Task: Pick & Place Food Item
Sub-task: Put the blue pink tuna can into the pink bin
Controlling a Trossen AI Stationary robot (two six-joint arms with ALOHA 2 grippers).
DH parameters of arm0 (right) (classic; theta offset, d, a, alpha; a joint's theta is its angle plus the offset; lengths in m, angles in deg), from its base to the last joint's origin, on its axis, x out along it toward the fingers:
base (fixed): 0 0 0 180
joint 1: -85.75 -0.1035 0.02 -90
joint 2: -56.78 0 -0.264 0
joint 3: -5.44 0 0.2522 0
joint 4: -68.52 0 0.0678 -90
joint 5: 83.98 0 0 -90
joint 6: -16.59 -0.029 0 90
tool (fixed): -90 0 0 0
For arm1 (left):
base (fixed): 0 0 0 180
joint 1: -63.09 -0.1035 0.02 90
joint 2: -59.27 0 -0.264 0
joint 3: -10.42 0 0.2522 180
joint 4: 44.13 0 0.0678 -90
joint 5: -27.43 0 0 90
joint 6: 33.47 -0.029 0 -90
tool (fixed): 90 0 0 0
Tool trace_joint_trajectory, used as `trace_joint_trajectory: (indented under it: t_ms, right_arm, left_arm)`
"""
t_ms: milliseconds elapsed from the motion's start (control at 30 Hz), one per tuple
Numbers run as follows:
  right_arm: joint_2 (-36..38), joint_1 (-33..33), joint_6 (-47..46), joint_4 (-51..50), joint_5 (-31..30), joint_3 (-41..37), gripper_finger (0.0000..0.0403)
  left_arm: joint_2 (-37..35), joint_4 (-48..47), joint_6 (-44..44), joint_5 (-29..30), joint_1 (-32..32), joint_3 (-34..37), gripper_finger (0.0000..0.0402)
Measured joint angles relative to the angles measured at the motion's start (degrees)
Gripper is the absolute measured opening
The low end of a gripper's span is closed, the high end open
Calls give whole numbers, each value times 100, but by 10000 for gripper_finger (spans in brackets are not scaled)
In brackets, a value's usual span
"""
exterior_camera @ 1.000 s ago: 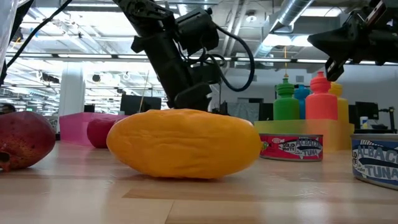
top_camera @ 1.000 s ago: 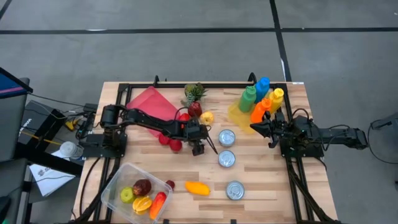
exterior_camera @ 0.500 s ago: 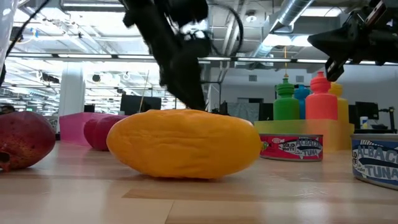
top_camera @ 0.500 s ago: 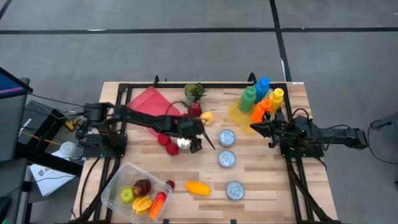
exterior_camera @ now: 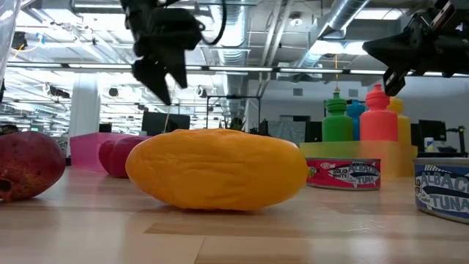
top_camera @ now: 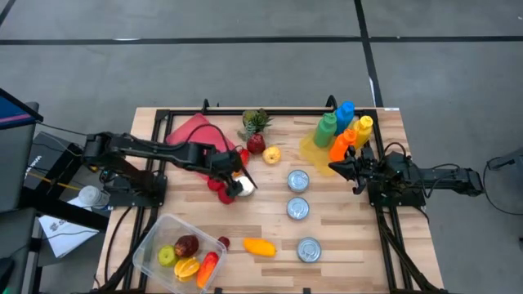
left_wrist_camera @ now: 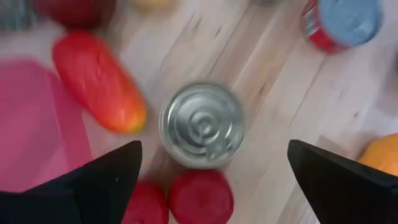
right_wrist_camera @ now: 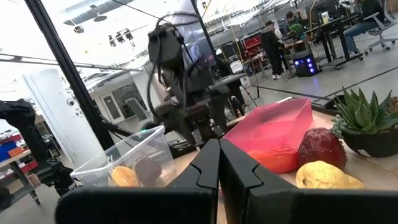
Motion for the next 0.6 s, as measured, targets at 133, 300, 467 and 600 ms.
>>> trace_joint_trajectory:
  t_ms: [133,300,467,600]
  right_arm:
    - [0,2,0,-2,1,-1,0]
    - [2,2,0,6,2,0,0]
    - [0,2,0,-4,2,-1,0]
    - [0,2,0,2,1,-1,0]
  left_arm:
    - [172,207,396,-24,12,189,380]
    - [542,505,384,25,3,255,382]
    - [1056,551,395,134,-26,266,384]
    - [1422,573,415,55,-26,260,375]
